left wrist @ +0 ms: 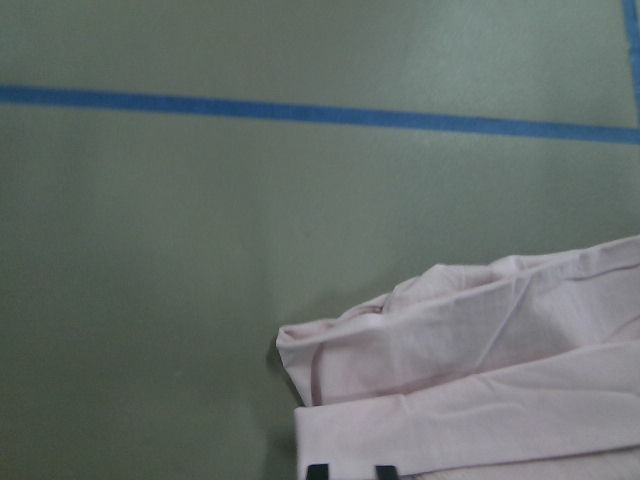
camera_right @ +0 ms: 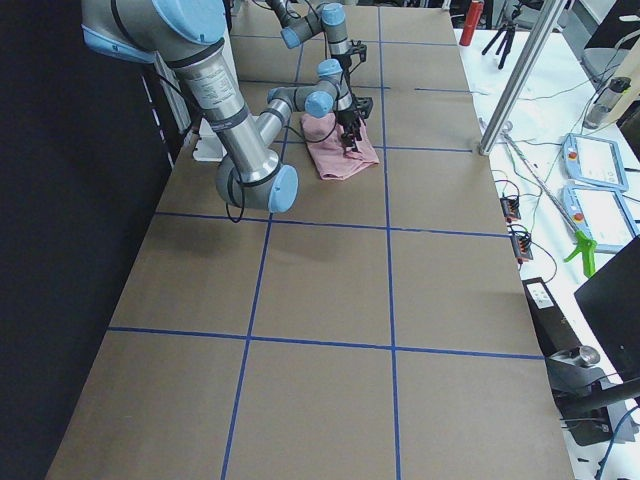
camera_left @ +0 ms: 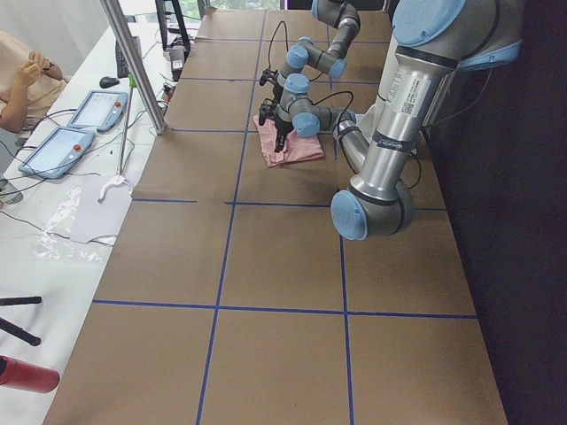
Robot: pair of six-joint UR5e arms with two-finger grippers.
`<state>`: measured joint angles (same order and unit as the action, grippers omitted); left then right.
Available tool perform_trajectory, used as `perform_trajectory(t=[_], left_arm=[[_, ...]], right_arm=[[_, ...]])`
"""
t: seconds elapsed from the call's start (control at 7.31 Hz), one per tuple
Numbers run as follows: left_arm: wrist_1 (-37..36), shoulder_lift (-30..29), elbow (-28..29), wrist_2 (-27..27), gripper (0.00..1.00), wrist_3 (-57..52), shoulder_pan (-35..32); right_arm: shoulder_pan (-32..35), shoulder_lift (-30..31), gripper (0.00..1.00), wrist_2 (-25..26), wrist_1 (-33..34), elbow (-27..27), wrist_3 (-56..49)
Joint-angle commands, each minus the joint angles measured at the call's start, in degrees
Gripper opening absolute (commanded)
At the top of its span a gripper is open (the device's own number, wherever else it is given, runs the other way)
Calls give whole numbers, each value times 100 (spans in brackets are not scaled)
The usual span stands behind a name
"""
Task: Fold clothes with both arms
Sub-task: 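Fold the lifted edge with both grippers toward the far edge, then open both grippers and raise them away from the folded shirt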
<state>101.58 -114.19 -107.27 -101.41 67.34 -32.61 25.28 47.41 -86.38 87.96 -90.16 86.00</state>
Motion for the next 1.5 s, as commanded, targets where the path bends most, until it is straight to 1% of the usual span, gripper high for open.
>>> perform_trajectory(t=[0.0,0.27,0.41,0.55,0.68,0.82,0.96,1.09,1.23,1.37], left_arm=[[2,19,-48,-125,100,-134,-123],[2,11,-39,-125,100,-81,-106],[2,10,-39,-125,100,-72,-105],[2,2,-39,-125,100,-64,-97],[2,2,-39,-125,100,-63,-97],[11,-7,-48,-125,100,-63,-97],[11,-7,-48,-125,100,-63,-97],[11,-7,-48,-125,100,-55,-97],[3,-7,-39,-125,100,-55,-97],[2,-7,-39,-125,100,-55,-88]], right_arm=[[-240,65,100,-142,20,-168,-118],[-567,93,100,-20,335,-143,-661],[-638,84,100,103,336,-21,-759],[-621,32,100,165,336,59,-856],[-438,5,100,305,284,199,-848],[-202,-178,100,306,266,583,-796],[62,-589,100,306,231,1283,-787],[369,-863,100,263,-48,1978,-786],[616,-865,100,149,-286,2176,-926],[679,-865,100,35,-305,2152,-1101]])
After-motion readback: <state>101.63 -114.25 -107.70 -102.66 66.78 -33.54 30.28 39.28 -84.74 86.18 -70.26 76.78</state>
